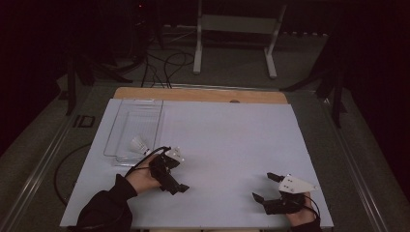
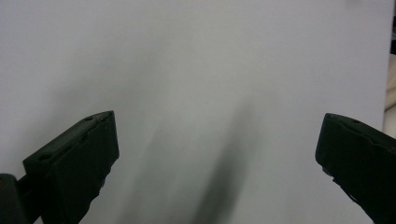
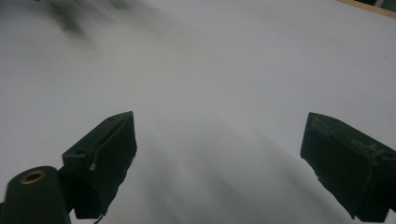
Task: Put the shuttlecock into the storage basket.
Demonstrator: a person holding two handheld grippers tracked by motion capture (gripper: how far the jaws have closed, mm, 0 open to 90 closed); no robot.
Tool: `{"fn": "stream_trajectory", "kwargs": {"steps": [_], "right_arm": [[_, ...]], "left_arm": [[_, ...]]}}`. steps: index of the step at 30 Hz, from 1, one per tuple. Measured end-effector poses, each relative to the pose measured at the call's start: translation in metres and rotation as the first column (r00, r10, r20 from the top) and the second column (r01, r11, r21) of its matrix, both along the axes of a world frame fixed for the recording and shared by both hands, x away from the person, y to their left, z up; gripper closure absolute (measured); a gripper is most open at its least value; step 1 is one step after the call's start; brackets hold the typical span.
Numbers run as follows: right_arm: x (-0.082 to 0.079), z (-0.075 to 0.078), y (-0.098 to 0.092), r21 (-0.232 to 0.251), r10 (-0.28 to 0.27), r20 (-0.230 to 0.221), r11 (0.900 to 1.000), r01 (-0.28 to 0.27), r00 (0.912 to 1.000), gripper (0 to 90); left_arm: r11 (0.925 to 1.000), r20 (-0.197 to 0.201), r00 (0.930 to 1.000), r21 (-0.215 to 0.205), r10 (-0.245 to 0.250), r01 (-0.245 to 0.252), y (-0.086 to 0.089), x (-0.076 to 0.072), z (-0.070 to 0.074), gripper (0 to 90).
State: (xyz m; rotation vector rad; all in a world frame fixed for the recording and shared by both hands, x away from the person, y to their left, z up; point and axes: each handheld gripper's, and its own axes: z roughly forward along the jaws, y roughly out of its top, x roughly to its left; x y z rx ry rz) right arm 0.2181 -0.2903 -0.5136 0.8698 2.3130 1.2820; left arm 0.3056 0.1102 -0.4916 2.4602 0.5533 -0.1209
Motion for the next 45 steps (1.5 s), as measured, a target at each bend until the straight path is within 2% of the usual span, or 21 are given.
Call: {"fn": "stream_trajectory", "kwargs": {"steps": [5, 9, 19, 21, 25, 30, 35, 42, 45], "right_arm": [[0.0, 0.0, 0.0, 0.0, 0.003, 0.0, 1.0, -0.003, 1.0, 10.4], [0.0, 0.0, 0.0, 0.0, 0.001, -0.001, 1.0, -0.001, 1.0, 10.4], [0.0, 0.0, 0.0, 0.0, 0.002, 0.001, 1.0, -0.002, 1.0, 10.4], [0.0, 0.0, 0.0, 0.0, 0.001, -0.001, 1.0, -0.001, 1.0, 10.4], [0.0, 0.0, 0.0, -0.002, 0.003, 0.002, 1.0, -0.003, 1.0, 10.4], [0.0, 0.0, 0.0, -0.003, 0.003, 0.001, 1.0, -0.003, 1.0, 10.4], [0.0, 0.0, 0.001, -0.001, 0.001, -0.002, 1.0, -0.001, 1.0, 10.4], [0.0, 0.0, 0.001, 0.002, 0.001, -0.004, 1.0, -0.001, 1.0, 10.4], [0.0, 0.0, 0.001, -0.001, 0.003, -0.001, 1.0, -0.003, 1.0, 10.4]], "left_arm": [[0.9996, 0.003, 1.0, -0.027, -0.003, 0.003, 0.005, -0.01, -0.003, 0.2], [0.9995, 0.014, 0.9999, -0.033, -0.003, 0.003, 0.011, -0.016, -0.005, 0.2], [0.9985, 0.026, 0.9987, -0.032, 0.045, -0.044, 0.025, -0.022, -0.008, 0.2], [0.9971, 0.028, 0.9972, -0.035, 0.069, -0.068, 0.031, -0.025, -0.009, 0.2], [0.9956, 0.038, 0.9958, -0.047, 0.083, -0.081, 0.038, -0.03, -0.009, 0.2], [0.9906, 0.044, 0.9923, -0.078, 0.116, -0.113, 0.049, -0.035, -0.011, 0.2], [0.9894, 0.035, 0.993, -0.096, 0.113, -0.109, 0.056, -0.038, -0.015, 0.2], [0.9796, 0.041, 0.9871, -0.136, 0.155, -0.148, 0.064, -0.042, -0.019, 0.2], [0.9738, 0.06, 0.982, -0.153, 0.179, -0.168, 0.068, -0.044, -0.02, 0.2]]}}
